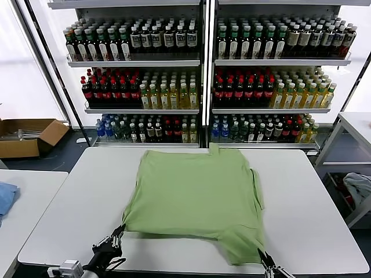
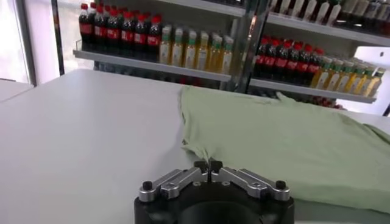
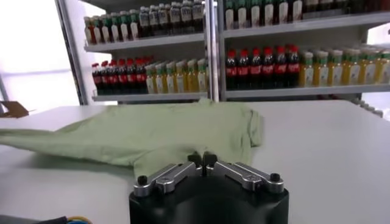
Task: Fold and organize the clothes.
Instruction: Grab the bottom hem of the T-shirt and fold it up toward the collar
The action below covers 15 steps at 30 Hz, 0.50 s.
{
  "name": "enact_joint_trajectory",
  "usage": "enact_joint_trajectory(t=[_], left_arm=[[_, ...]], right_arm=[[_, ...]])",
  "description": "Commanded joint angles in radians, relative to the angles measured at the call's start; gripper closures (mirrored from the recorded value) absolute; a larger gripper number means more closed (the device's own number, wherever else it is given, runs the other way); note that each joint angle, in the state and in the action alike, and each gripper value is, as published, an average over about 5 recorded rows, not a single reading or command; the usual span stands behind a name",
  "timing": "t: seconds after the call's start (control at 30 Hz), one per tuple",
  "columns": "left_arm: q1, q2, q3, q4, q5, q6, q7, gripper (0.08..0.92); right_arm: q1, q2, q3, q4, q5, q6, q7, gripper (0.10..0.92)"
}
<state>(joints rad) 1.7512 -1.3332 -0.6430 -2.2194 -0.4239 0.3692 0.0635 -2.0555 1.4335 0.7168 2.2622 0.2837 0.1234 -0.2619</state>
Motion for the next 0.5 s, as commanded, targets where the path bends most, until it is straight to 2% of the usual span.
enact_joint_trajectory(t=[0.03,0.17,0.33,0.5], left_arm=[[0.014,0.007,-0.018,-0.079,-0.016,-0.013,0.013,0.915],[-0.108,0.024,-0.015,-0.038,-0.054,-0.008,0.004,0.915],[-0.25,0.093,0.028,0.036,-0.142,-0.004,-0.054,0.915],[-0.345,0.142,0.068,0.139,-0.162,-0.019,-0.057,0.915]], right_arm=[[0.058,0.004,0.005,0.052,0.055,0.014,0.038,0.912],[0.221,0.011,-0.006,0.016,0.069,-0.052,0.059,0.912],[0.409,0.011,-0.03,-0.052,0.081,-0.132,0.077,0.912],[0.535,0.031,-0.064,-0.12,0.05,-0.197,0.1,0.912]])
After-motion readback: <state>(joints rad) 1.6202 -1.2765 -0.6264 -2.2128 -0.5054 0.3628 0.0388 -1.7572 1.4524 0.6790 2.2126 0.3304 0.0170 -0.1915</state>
